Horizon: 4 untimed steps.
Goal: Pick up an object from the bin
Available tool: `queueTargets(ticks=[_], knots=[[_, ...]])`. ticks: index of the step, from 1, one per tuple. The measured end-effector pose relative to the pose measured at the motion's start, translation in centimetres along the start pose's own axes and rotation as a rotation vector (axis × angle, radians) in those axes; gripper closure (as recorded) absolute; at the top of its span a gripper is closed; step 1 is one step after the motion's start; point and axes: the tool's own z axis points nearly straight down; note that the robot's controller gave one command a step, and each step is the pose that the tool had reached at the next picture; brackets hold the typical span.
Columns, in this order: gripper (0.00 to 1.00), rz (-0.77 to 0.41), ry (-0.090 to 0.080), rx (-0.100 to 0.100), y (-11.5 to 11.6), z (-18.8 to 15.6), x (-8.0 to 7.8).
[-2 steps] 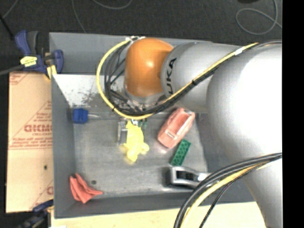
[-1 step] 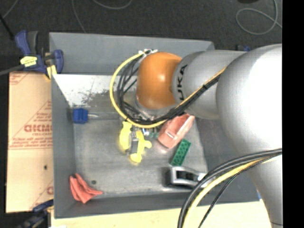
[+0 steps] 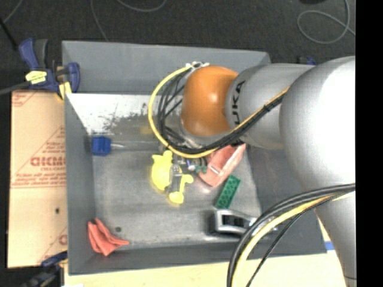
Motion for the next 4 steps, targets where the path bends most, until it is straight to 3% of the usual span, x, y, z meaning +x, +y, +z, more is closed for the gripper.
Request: queueTargets(ticks=[1, 2, 3, 4], knots=[[1.00, -0.016, -0.001, 0.002, -3.3, 0.6, -1.5], [1.00, -0.015, -0.001, 0.002, -3.3, 0.6, -1.5], [1.00, -0.027, -0.006, 0.002, -4.4, -10.6, -1.9], [1.00, -0.026, -0.006, 0.001, -4.4, -10.6, -1.9]])
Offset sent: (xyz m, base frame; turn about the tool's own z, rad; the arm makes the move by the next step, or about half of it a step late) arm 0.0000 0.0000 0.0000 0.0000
